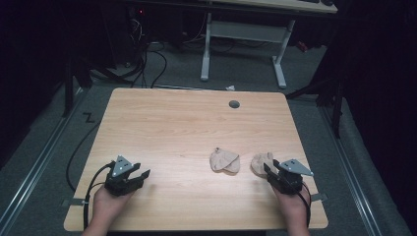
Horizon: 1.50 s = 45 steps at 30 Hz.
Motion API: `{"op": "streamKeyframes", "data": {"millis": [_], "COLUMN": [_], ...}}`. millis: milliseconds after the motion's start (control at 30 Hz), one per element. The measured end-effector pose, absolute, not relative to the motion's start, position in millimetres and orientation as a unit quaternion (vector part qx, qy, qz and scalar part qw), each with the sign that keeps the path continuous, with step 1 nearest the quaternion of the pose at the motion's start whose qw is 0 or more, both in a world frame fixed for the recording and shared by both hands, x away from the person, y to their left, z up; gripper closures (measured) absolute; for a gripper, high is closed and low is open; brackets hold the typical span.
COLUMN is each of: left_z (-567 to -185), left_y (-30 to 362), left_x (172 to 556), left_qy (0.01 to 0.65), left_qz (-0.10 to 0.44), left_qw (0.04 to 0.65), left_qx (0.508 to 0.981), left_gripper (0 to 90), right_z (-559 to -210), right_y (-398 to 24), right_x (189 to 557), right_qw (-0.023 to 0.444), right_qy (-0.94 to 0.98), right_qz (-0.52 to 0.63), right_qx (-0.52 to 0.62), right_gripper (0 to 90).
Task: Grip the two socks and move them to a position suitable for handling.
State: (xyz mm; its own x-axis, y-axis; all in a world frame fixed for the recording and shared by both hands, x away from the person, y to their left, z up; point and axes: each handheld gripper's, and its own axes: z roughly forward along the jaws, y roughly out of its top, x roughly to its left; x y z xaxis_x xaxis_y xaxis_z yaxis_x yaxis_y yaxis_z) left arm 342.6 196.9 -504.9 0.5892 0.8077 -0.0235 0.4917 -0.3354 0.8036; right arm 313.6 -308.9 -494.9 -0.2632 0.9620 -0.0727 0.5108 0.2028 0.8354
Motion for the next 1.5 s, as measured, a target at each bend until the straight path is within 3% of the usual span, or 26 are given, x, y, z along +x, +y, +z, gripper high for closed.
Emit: {"op": "streamKeyframes", "data": {"millis": [167, 433, 567, 800, 933, 1500], "left_z": [-506, -512, -511, -509, -508, -500], "left_y": [197, 186, 186, 187, 183, 161], "left_x": [346, 349, 346, 343, 341, 337], "left_qy": [0.416, 0.406, 0.402, 0.408, 0.402, 0.366], "left_qz": [0.192, 0.186, 0.184, 0.166, 0.162, 0.153], "left_qw": [0.406, 0.391, 0.399, 0.415, 0.42, 0.438], "left_qx": [0.791, 0.805, 0.803, 0.796, 0.797, 0.807], "left_gripper": [53.6, 48.2, 47.2, 46.6, 45.9, 47.3], "right_z": [-497, -495, -494, -519, -522, -519], "right_y": [-311, -314, -317, -319, -321, -280], "right_x": [314, 311, 329, 355, 354, 306], "right_qw": [0.299, 0.295, 0.294, 0.242, 0.241, 0.204], "right_qy": [0.71, 0.71, 0.72, 0.744, 0.742, 0.792], "right_qz": [0.366, 0.37, 0.346, 0.295, 0.298, 0.303], "right_qx": [0.523, 0.522, 0.525, 0.549, 0.549, 0.489], "right_gripper": [59.0, 64.9, 89.8, 90.0, 89.9, 90.0]}}
